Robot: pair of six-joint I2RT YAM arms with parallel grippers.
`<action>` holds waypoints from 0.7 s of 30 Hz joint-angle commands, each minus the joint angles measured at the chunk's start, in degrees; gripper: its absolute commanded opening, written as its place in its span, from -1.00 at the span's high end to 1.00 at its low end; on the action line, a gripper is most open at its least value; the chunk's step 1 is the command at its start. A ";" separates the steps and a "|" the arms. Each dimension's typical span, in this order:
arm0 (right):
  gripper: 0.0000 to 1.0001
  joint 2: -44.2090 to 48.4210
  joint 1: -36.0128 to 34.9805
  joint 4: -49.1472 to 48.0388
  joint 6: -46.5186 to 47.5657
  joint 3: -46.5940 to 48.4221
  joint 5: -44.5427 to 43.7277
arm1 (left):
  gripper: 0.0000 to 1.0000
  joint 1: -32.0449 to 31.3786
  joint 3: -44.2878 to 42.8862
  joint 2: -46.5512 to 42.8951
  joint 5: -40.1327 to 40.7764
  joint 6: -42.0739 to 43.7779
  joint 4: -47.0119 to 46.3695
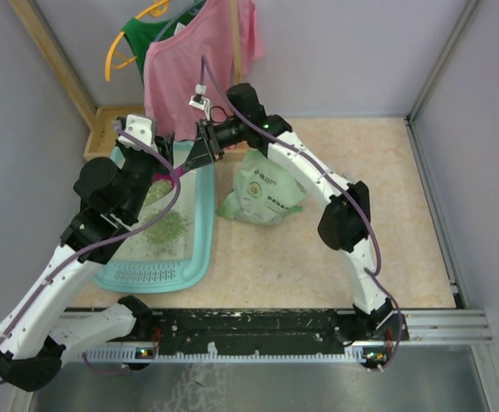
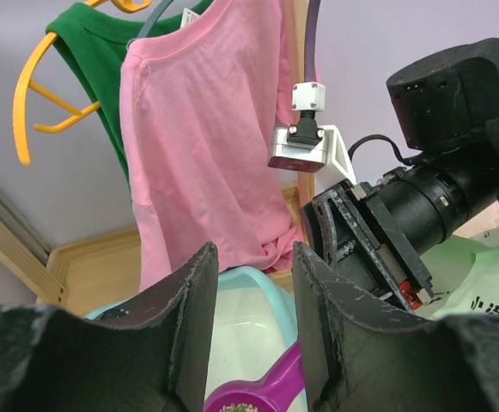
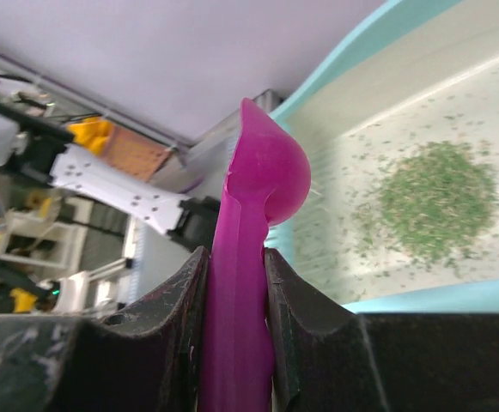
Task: Fill the litter box with clean litter
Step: Pour the cat litter into the litter box.
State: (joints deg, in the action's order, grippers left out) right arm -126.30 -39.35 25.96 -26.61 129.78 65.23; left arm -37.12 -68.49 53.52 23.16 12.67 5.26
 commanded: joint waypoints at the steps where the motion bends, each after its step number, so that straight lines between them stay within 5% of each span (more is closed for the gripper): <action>1: 1.00 2.12 -1.81 11.16 13.36 4.30 -9.48 | 0.07 0.21 -0.57 -1.22 0.03 -0.35 0.31; 21: 1.00 4.24 -6.11 17.98 30.99 11.52 -33.40 | 0.07 0.21 4.26 -4.48 0.96 -1.72 1.13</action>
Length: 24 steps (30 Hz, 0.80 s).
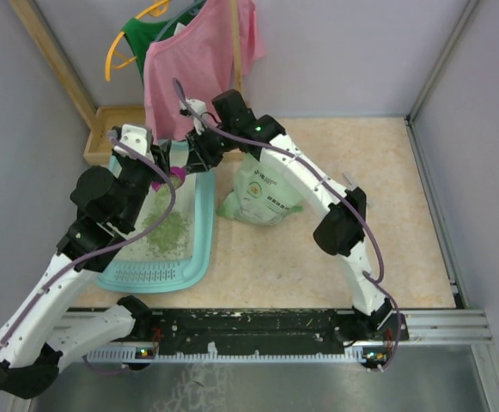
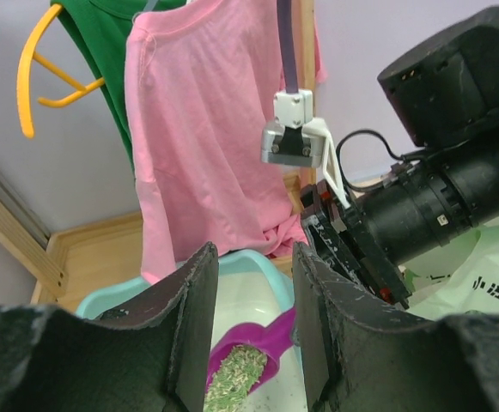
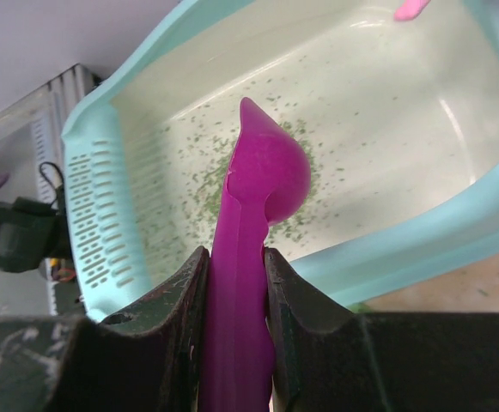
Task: Fill the litter box with clean litter
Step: Pour the cat litter into the litter box.
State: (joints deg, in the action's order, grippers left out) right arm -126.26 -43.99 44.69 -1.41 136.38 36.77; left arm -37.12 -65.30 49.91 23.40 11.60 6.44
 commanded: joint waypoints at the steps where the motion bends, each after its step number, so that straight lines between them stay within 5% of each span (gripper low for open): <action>1: 1.00 4.08 -1.63 -0.74 6.52 5.63 -5.22 | 0.07 0.21 1.43 -1.07 0.77 -0.61 -0.10; 14: 1.00 6.05 -8.17 -1.90 20.06 4.20 -14.13 | 0.07 0.21 3.31 -2.46 1.73 -0.65 0.54; 24: 1.00 5.59 -9.01 -4.21 18.89 3.15 -18.01 | 0.06 0.21 4.48 -3.65 1.47 -0.82 1.73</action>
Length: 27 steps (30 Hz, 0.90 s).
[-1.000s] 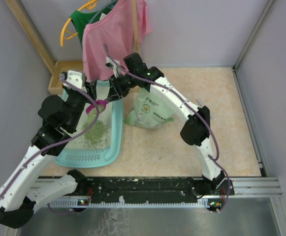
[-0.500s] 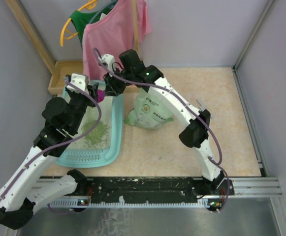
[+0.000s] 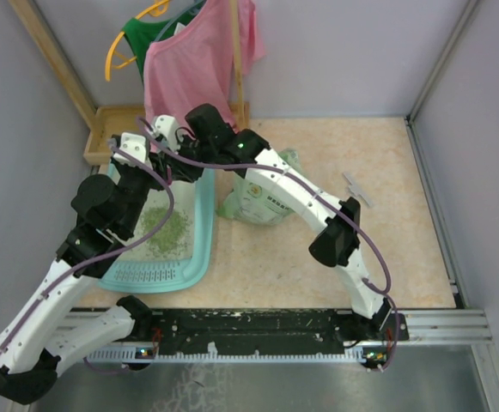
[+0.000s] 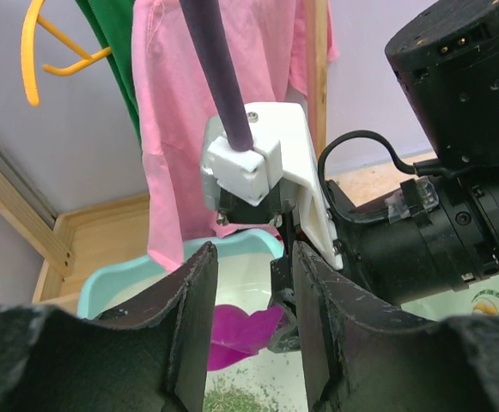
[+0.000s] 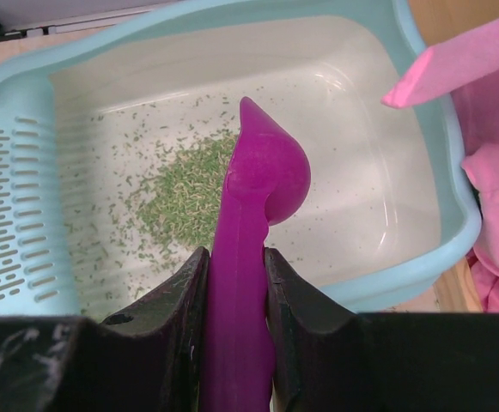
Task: Fill the litter box with clean litter
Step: 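Scoop the cat litter from the cat litter bag.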
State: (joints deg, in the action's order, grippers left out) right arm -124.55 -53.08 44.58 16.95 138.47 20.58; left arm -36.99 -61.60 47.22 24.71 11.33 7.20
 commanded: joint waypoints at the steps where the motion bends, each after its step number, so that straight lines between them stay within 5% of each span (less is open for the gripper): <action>1: 1.00 3.86 0.08 -4.05 0.13 1.16 -1.85 | 0.06 0.08 0.78 -0.99 0.10 -0.59 0.98; 8: 1.00 4.87 1.73 -4.47 -4.27 1.14 -2.66 | 0.05 0.08 0.98 -0.98 -0.38 -1.46 0.40; 14: 1.00 8.25 9.80 -6.46 -10.98 -1.46 0.38 | 0.03 0.08 1.27 1.47 -4.42 -3.04 -0.71; 27: 1.00 25.82 27.93 -1.86 -5.99 -9.28 -5.65 | -0.45 0.15 -3.08 13.62 -20.83 0.73 -4.04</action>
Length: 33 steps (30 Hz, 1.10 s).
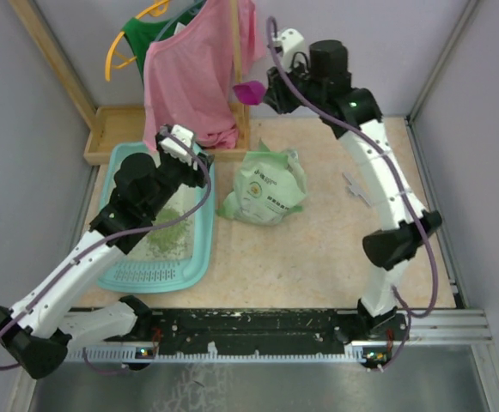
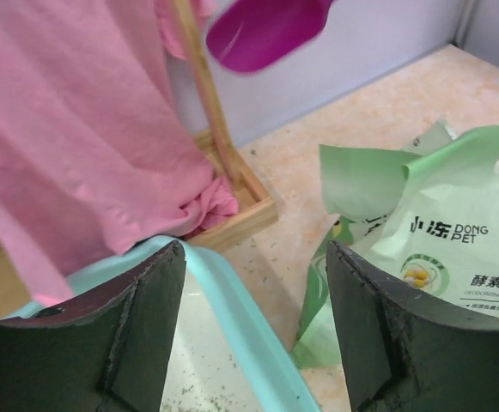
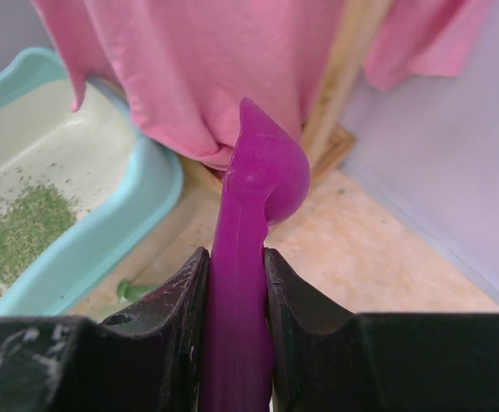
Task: Fill the litter box with clean litter
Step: 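Scoop the cat litter from the cat litter bag.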
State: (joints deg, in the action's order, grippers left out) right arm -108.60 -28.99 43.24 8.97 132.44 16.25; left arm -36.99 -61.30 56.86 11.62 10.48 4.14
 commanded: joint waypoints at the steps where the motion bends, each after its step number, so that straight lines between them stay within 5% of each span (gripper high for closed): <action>1: 1.00 11.41 5.74 -0.25 1.80 -4.83 -1.02 | -0.46 0.16 -4.16 5.24 -9.26 2.31 -0.60; 12: 1.00 19.02 29.57 11.63 -3.36 -10.84 21.71 | -0.62 0.89 -11.62 17.16 -19.83 3.50 -2.13; 33: 1.00 27.11 35.26 22.93 1.94 -23.70 39.29 | -0.63 1.48 -18.29 26.03 -27.92 2.93 2.02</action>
State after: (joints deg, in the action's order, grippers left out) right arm -84.75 6.07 66.26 9.34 109.12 51.31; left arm -35.86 -77.08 82.39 -14.48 12.95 5.76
